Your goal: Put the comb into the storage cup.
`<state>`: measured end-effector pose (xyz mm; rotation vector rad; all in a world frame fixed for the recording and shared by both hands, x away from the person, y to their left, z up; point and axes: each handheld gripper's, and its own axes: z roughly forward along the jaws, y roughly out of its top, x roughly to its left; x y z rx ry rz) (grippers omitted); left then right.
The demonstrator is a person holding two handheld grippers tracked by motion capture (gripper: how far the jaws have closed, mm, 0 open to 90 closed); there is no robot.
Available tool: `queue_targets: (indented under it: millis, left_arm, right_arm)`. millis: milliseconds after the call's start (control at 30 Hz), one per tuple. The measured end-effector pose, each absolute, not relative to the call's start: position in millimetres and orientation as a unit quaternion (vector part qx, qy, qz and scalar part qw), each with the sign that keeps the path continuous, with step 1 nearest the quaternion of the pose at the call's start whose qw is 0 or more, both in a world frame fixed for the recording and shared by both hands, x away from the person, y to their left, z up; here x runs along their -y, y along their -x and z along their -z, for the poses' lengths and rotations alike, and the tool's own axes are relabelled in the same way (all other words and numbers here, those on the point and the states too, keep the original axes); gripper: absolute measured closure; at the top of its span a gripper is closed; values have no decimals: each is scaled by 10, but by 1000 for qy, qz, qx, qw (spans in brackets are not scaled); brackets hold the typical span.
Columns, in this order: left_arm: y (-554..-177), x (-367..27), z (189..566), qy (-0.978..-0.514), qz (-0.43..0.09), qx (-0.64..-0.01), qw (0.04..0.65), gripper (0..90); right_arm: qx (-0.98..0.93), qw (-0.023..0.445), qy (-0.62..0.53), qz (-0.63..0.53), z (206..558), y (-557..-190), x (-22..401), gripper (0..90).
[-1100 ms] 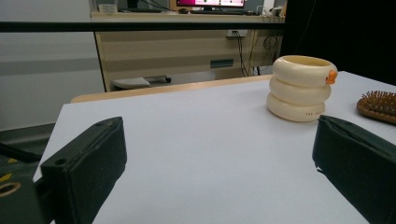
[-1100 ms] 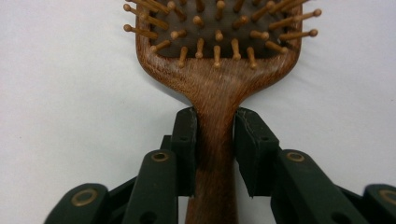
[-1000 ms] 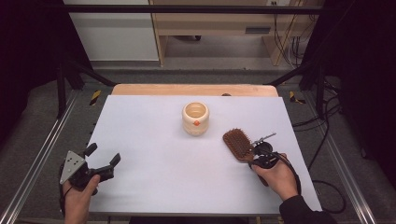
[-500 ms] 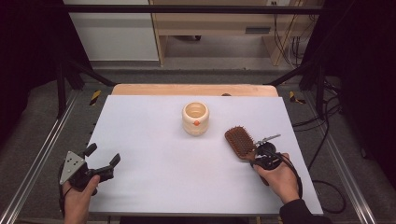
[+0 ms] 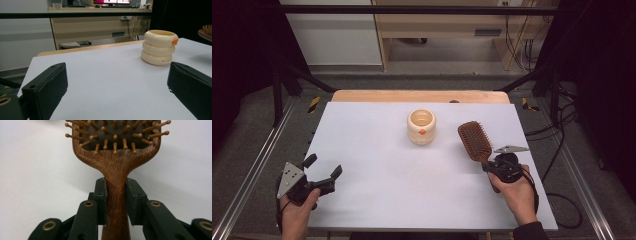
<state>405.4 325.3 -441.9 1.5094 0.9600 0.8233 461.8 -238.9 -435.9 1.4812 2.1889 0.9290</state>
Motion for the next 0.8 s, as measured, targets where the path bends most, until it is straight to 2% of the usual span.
queue_targets:
  millis: [267,433,800]
  left_arm:
    - [-4011,-3241,4399,-634,-339,-407,563,31]
    - [-3962,-3159,4343,-638,-327,-399,571,28]
    - [-3992,-2617,4043,-646,-279,-366,609,29]
  right_arm:
    - [-758,203,-501,-366,4310,-4581,2334,726]
    - [-746,208,-498,-390,4292,-4574,2295,726]
    - [-728,232,-477,-436,4189,-4595,2170,726]
